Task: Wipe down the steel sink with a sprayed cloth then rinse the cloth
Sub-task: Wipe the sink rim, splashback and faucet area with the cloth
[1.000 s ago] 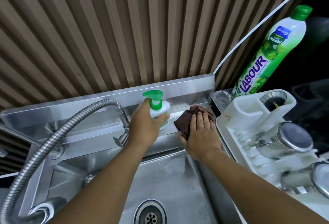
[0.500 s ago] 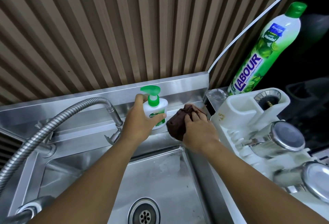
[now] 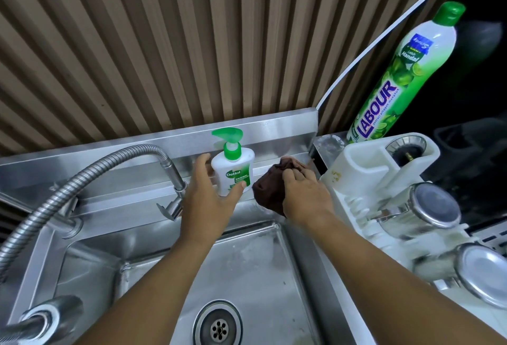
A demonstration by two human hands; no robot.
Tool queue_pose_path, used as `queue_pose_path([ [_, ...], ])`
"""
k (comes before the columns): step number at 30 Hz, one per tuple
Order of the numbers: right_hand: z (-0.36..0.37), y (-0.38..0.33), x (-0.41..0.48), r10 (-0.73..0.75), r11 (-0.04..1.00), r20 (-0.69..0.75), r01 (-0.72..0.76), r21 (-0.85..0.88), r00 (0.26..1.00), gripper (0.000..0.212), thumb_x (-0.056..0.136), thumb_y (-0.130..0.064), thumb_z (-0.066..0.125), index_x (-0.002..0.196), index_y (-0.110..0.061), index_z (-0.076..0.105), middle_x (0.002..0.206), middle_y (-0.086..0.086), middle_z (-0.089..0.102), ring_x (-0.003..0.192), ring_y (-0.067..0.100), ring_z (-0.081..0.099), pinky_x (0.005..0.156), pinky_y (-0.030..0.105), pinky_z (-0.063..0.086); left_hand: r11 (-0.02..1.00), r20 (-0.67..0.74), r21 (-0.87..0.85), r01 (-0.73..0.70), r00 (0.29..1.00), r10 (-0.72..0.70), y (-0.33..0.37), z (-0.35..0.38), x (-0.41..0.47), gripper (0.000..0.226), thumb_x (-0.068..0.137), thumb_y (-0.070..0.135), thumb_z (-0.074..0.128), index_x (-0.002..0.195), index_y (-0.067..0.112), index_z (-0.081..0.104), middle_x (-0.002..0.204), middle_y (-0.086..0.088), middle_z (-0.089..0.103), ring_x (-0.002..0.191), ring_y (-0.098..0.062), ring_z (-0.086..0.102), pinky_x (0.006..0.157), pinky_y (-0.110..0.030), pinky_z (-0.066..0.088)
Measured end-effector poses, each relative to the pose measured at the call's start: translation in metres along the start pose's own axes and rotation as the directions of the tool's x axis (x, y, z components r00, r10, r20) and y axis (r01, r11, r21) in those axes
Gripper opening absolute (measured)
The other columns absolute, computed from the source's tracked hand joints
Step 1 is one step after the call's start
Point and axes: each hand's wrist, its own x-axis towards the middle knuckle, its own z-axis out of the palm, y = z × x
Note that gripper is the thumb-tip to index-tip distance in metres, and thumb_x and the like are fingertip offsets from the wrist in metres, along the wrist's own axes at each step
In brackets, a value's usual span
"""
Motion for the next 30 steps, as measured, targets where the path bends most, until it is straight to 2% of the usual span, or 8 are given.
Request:
queue_pose_path([
  [4, -0.002, 0.000, -0.001, -0.006, 1.000, 0.009, 0.006, 0.018, 1.000, 0.040, 0.089, -0.014, 0.059, 0.126, -0.016, 0.044, 0.139, 0.003, 0.050, 0.134, 0.027, 0.036, 0.102, 0.039, 0.038, 0.988, -0.205, 0.039, -0.152, 0.966, 0.157, 0.004, 0.007, -0.047, 0.035, 0.088, 0.020, 0.074, 0.115, 0.015, 0.052, 0.113, -0.002, 0.059, 0.104, -0.018, 0.058, 0.087, -0.021, 0.041],
  [7, -0.005, 0.005, -0.002, -0.035, 0.998, 0.046, 0.032, 0.047, 0.998, 0.043, 0.089, -0.015, 0.061, 0.129, -0.014, 0.047, 0.139, 0.004, 0.048, 0.139, 0.025, 0.033, 0.102, 0.040, 0.041, 0.906, 0.033, 0.126, -0.405, 0.914, 0.404, 0.003, 0.027, -0.065, 0.025, 0.092, 0.023, 0.058, 0.114, 0.011, 0.060, 0.112, -0.003, 0.062, 0.104, -0.019, 0.059, 0.090, -0.023, 0.046],
  [11, -0.010, 0.017, -0.002, -0.118, 0.992, 0.087, 0.114, 0.051, 0.989, 0.041, 0.088, -0.019, 0.065, 0.126, -0.015, 0.053, 0.133, 0.005, 0.050, 0.136, 0.024, 0.039, 0.101, 0.038, 0.046, 0.853, 0.391, 0.195, -0.484, 0.836, 0.385, 0.015, 0.066, -0.047, 0.043, 0.091, 0.012, 0.055, 0.133, 0.008, 0.055, 0.131, -0.006, 0.059, 0.118, -0.023, 0.056, 0.094, -0.036, 0.050],
  [15, -0.018, 0.026, -0.007, -0.137, 0.989, 0.075, 0.132, 0.066, 0.988, 0.038, 0.090, -0.015, 0.061, 0.126, -0.011, 0.053, 0.130, 0.007, 0.055, 0.128, 0.024, 0.048, 0.101, 0.035, 0.043, 0.809, 0.577, 0.294, -0.510, 0.769, 0.275, 0.018, 0.091, -0.018, 0.059, 0.096, 0.012, 0.049, 0.152, 0.003, 0.034, 0.156, -0.014, 0.036, 0.147, -0.029, 0.030, 0.122, -0.034, 0.022],
  [18, -0.026, 0.028, -0.015, -0.122, 0.988, 0.045, 0.117, 0.105, 0.991, 0.035, 0.090, -0.014, 0.059, 0.125, -0.013, 0.055, 0.126, 0.007, 0.059, 0.119, 0.027, 0.053, 0.091, 0.034, 0.044, 0.747, 0.619, 0.408, -0.525, 0.760, 0.196, 0.013, 0.098, -0.008, 0.063, 0.103, 0.024, 0.040, 0.158, 0.004, 0.016, 0.167, -0.014, 0.011, 0.154, -0.028, 0.007, 0.125, -0.036, 0.006],
  [24, -0.033, 0.032, -0.045, -0.055, 0.988, -0.279, 0.093, 0.125, 0.959, 0.014, 0.092, -0.013, 0.051, 0.100, -0.019, 0.061, 0.102, 0.003, 0.065, 0.095, 0.029, 0.059, 0.066, 0.033, 0.042, 0.647, 0.657, 0.518, -0.560, 0.745, 0.118, 0.010, 0.102, -0.003, 0.063, 0.106, 0.035, 0.029, 0.161, 0.019, 0.003, 0.169, -0.006, -0.002, 0.155, -0.024, -0.005, 0.124, -0.041, 0.001],
  [27, -0.036, 0.039, -0.059, -0.015, 0.985, -0.566, 0.111, 0.135, 0.824, 0.010, 0.092, -0.018, 0.060, 0.096, -0.018, 0.069, 0.096, 0.000, 0.068, 0.092, 0.029, 0.057, 0.067, 0.035, 0.049, 0.646, 0.681, 0.511, -0.567, 0.726, 0.098, 0.012, 0.101, -0.004, 0.063, 0.105, 0.037, 0.030, 0.160, 0.030, 0.000, 0.169, -0.007, -0.006, 0.154, -0.026, -0.008, 0.125, -0.043, -0.002],
  [30, -0.039, 0.053, -0.064, 0.108, 0.987, -0.730, 0.012, 0.158, 0.675, 0.024, 0.088, -0.022, 0.067, 0.111, -0.014, 0.070, 0.118, 0.007, 0.066, 0.105, 0.036, 0.052, 0.086, 0.044, 0.045, 0.651, 0.698, 0.506, -0.565, 0.712, 0.076, 0.014, 0.101, -0.002, 0.063, 0.104, 0.041, 0.029, 0.160, 0.034, 0.001, 0.168, -0.008, -0.008, 0.154, -0.026, -0.010, 0.124, -0.043, -0.004],
])
